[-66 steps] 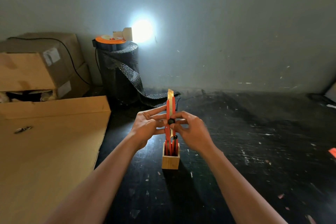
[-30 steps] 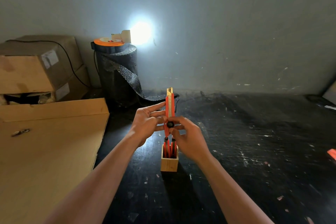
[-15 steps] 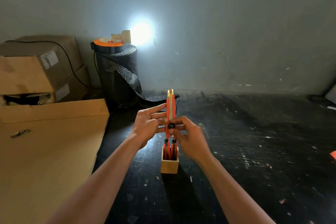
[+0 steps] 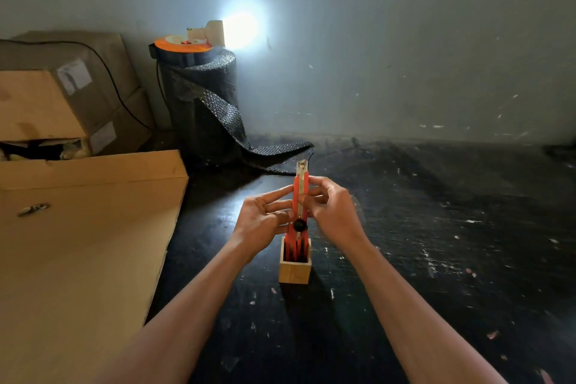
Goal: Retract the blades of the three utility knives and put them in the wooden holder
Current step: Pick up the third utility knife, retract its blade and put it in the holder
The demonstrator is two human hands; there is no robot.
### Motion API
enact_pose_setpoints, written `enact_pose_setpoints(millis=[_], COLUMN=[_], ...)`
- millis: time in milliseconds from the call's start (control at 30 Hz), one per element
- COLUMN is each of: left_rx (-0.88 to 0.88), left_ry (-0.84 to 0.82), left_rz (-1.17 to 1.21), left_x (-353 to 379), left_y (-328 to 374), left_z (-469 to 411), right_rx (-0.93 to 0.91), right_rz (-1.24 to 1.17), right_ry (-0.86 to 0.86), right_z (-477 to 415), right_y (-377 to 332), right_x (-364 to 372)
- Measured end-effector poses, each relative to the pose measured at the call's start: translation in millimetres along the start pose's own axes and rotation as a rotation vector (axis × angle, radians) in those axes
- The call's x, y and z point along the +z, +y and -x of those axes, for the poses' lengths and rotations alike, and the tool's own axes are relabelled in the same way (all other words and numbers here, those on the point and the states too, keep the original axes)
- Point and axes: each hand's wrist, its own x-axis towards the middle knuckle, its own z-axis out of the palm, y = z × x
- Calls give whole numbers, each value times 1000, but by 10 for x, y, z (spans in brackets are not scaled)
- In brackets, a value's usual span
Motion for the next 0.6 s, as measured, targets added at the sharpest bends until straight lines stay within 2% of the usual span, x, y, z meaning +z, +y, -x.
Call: enact_pose_setpoints(millis=[67, 167, 300, 500, 600], left_rx=[-9, -19, -59, -252, -291], left_ry=[82, 243, 200, 137, 135], left_rz=[-40, -309, -608, -681, -683], left_x=[-7, -77, -108, -88, -79], left_y=[-148, -454, -825, -1335, -1474], left_z=[-78, -165, -183, -265, -299], right_rx=[25, 76, 111, 195, 228], right_rz=[-21, 30, 86, 190, 233], right_ry=[-8, 3, -22, -36, -50], right_z=[-66, -173, -234, -213, -203], right_y=[88, 307, 663, 1139, 1340], right_x=[5, 34, 93, 230, 287])
